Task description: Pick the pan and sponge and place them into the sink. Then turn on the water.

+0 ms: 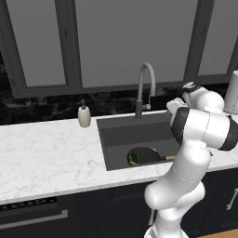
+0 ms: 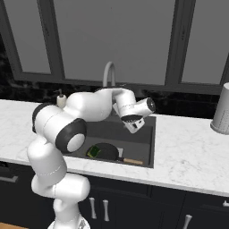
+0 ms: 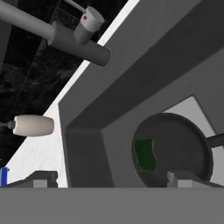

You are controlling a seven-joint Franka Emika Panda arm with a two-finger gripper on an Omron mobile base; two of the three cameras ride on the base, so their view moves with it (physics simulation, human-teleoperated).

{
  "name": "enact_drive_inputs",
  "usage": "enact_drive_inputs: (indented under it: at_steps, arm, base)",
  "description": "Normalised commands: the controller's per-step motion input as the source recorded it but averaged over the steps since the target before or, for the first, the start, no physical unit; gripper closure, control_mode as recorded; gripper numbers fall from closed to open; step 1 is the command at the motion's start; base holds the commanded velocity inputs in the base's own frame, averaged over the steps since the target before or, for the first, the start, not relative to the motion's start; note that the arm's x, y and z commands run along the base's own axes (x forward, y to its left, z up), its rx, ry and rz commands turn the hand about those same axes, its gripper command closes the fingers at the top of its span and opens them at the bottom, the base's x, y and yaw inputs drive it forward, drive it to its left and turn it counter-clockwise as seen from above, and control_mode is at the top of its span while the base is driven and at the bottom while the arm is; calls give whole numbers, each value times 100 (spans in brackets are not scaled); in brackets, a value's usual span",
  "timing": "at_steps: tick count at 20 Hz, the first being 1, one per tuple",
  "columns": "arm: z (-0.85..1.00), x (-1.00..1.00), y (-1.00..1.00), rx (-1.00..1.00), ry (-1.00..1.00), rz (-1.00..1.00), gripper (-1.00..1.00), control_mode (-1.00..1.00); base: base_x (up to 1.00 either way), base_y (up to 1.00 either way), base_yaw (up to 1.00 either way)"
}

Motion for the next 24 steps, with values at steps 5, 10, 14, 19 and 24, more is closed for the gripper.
enact_drive_inputs:
  at_steps: [5,10,14,19,24]
  arm:
    - [-15,5,0,1,-9,0,-100,-100]
    - [-7,9,0,1,-5,0,-100,-100]
    - [-6,14,0,1,-5,0,-100,-100]
    - [0,17,1,0,-3,0,-100,-100]
    - [-2,28,5,0,-2,0,-100,-100]
  base:
    - [0,0,0]
    - [0,0,0]
    - [0,0,0]
    - [0,0,0]
    - [0,0,0]
